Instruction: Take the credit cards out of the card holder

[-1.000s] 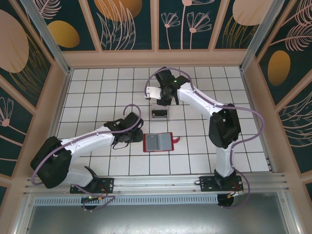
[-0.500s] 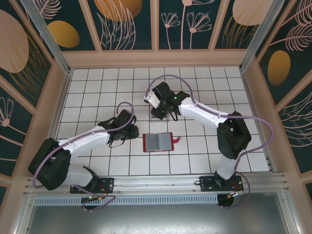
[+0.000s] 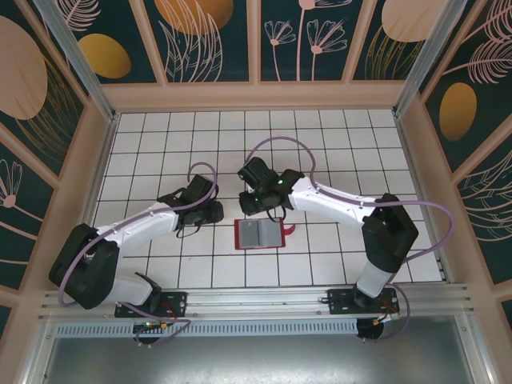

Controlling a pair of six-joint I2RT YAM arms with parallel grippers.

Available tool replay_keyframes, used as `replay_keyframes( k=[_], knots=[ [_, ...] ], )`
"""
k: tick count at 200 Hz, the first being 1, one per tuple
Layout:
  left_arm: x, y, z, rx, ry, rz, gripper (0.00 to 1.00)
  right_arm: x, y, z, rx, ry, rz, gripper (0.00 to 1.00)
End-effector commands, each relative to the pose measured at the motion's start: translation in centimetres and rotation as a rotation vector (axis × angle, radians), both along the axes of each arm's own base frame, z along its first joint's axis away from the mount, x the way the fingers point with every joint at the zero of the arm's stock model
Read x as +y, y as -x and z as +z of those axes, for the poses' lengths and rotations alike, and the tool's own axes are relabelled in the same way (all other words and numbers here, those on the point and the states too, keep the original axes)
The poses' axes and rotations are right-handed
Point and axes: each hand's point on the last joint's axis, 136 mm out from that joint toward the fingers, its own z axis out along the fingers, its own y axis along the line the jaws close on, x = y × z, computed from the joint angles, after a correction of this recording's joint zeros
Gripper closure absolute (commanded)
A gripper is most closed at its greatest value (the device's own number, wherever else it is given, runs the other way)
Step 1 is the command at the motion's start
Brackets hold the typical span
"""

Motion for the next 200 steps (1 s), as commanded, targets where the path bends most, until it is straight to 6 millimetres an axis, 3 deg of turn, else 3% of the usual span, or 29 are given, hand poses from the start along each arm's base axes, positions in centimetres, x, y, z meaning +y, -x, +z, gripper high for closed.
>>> replay_keyframes(
  k=[1, 44, 81, 134, 168, 200],
  knots=[
    [0.6, -0.7, 0.0, -0.003, -0.006, 0.0, 0.61, -1.0, 1.7, -1.1, 0.072, 0.036, -0.09, 0.74],
    [2.2, -0.8, -0.2, 0.001, 0.001, 0.039, 0.6, -0.2, 3.7, -3.5, 0.137, 0.1, -0.097, 0.71],
    [2.4, -0.2, -0.5, 0.006, 0.012, 0.043, 0.6, 0.5, 4.2, -5.2, 0.17, 0.166, -0.098, 0.64],
    [2.2, 0.1, -0.9, 0.017, 0.021, 0.032, 0.6, 0.2, 4.7, -7.5, 0.19, 0.248, -0.113, 0.62],
    [2.0, 0.2, -0.8, 0.019, 0.04, 0.029, 0.6, 1.3, 4.8, -7.5, 0.189, 0.214, -0.093, 0.65],
    [2.0, 0.3, -0.9, 0.022, 0.045, 0.033, 0.6, 3.8, 5.8, -7.1, 0.248, 0.097, -0.05, 0.65]
  ],
)
